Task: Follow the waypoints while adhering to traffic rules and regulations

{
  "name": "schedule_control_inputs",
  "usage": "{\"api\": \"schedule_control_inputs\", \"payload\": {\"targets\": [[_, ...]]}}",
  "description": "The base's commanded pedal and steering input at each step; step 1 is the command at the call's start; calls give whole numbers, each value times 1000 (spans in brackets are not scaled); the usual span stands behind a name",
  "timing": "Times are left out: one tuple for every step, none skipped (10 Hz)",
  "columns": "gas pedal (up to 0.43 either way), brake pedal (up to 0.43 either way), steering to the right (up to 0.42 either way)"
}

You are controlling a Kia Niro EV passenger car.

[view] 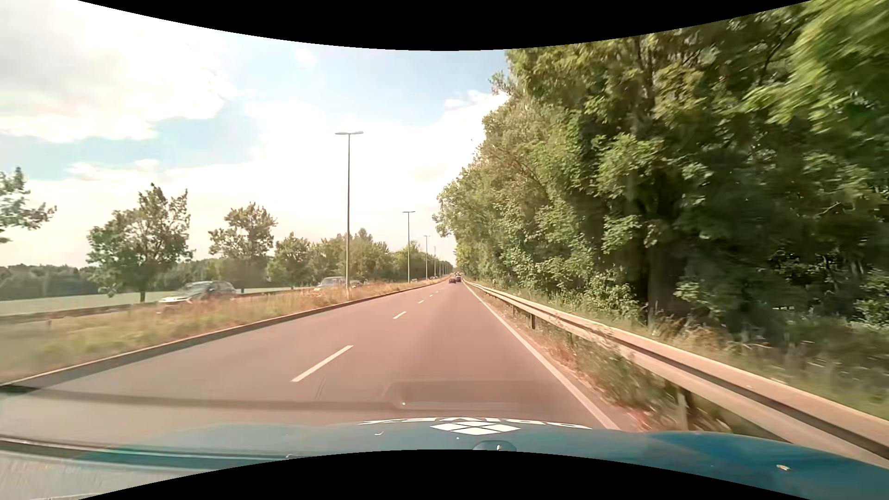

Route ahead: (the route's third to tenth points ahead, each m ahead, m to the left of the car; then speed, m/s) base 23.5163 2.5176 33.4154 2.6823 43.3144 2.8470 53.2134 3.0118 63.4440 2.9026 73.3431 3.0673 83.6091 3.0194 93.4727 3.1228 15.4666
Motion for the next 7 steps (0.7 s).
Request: {"api": "schedule_control_inputs", "payload": {"targets": [[189, 0, -4], [189, 0, -3], [189, 0, -4], [189, 0, -4], [189, 0, -4], [189, 0, -4], [189, 0, -4]]}}
